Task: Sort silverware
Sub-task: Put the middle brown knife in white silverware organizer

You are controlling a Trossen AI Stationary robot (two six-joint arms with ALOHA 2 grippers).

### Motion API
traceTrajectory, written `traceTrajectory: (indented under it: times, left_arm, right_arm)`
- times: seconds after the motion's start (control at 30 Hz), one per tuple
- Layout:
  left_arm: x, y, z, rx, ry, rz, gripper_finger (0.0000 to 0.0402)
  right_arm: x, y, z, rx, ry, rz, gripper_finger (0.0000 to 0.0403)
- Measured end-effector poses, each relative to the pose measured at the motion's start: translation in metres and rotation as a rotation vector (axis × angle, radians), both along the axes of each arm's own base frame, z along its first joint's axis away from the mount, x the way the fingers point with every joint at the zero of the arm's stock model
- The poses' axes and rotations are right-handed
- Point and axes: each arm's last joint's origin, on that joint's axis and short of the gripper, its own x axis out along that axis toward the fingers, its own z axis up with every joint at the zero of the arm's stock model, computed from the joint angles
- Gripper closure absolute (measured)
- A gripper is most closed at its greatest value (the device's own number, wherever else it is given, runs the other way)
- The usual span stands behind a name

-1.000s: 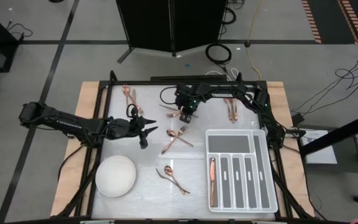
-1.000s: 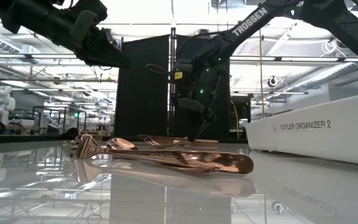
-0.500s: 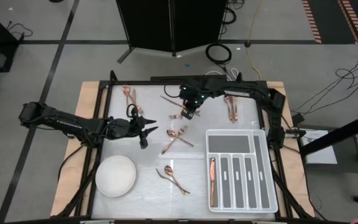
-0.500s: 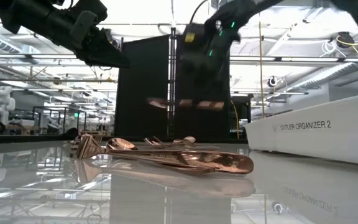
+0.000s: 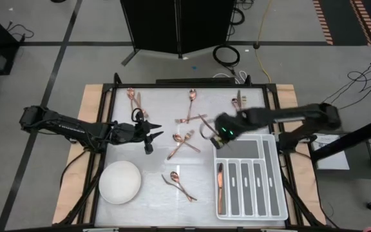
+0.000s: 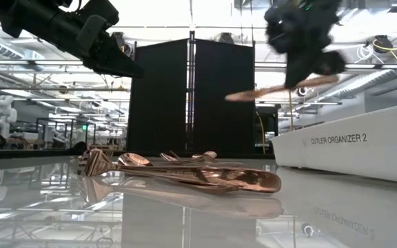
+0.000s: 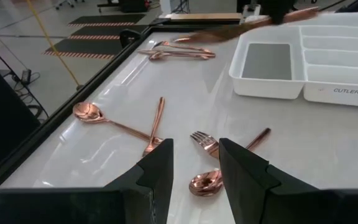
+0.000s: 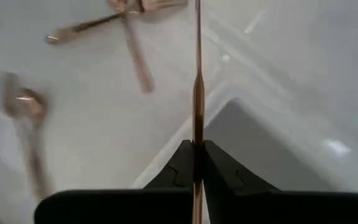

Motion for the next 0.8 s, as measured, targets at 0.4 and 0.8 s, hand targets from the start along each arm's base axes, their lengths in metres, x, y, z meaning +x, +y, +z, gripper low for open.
traceTrajectory:
  times: [0.4,0.8]
  left_arm:
    - [0.000,0.000,0.000,0.000,0.000,0.000,0.0272]
    - [0.000,0.000,0.000,0.000,-0.001,0.000,0.0272]
  right_arm:
    - [-0.031,0.101,-0.033,0.172,-0.111,-0.290,0.0403]
    - [-0.036,0.192,-0.068,0.346,-0.216,-0.469,0.0403]
